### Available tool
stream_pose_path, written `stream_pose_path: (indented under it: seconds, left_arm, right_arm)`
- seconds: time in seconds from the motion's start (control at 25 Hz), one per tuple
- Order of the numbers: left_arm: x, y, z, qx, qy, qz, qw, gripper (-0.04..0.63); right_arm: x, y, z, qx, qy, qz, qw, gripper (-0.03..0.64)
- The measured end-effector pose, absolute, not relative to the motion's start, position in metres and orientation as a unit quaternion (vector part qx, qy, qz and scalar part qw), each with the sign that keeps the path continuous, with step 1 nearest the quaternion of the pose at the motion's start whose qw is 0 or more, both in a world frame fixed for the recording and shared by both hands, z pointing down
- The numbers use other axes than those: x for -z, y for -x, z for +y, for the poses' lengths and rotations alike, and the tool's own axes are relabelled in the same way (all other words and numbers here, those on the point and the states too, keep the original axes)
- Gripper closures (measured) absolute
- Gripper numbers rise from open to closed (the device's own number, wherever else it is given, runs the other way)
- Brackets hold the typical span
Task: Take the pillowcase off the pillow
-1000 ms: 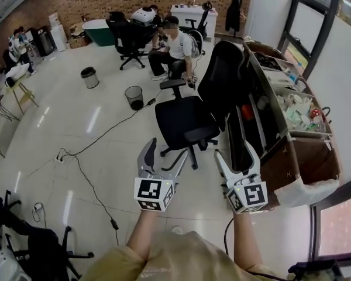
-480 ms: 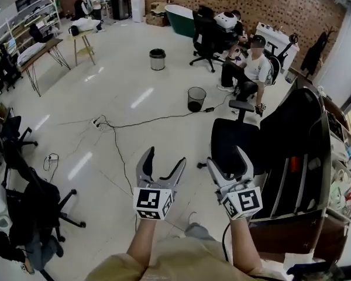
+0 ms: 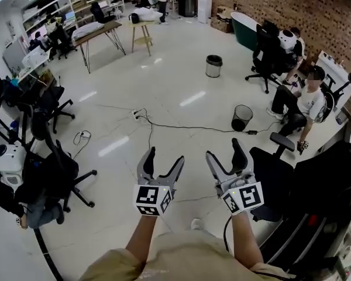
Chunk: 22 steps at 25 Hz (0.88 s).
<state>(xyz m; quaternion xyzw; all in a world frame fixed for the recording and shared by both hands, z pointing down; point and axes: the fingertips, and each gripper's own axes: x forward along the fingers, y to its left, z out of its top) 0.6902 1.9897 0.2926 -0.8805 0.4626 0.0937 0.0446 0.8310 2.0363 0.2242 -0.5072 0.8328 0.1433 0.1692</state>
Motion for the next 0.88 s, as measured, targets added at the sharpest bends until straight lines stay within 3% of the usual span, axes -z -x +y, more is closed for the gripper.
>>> stream_pose_path:
  seconds: [0.28,0.64,0.88]
  left_arm:
    - [-0.289,-0.806,1.941,-0.072,0.850,0.518,0.062,0.192]
    - [-0.322,-0.806,1.851,-0.070,0.843,0.528,0.079,0.192]
    - [-0.324,-0.769,1.752,-0.079,0.843,0.524,0.089,0.192]
  right_arm:
    - [-0.236,-0.956,1.962,-0.120,0.461,0.859,0.191,0.259]
    - [-0.276,-0.942,1.857,-0.124,0.426,0.878,0.179,0.301]
    - [-0.292,-0.876,1.752,-0.118,0.403,0.893,0.161,0.301]
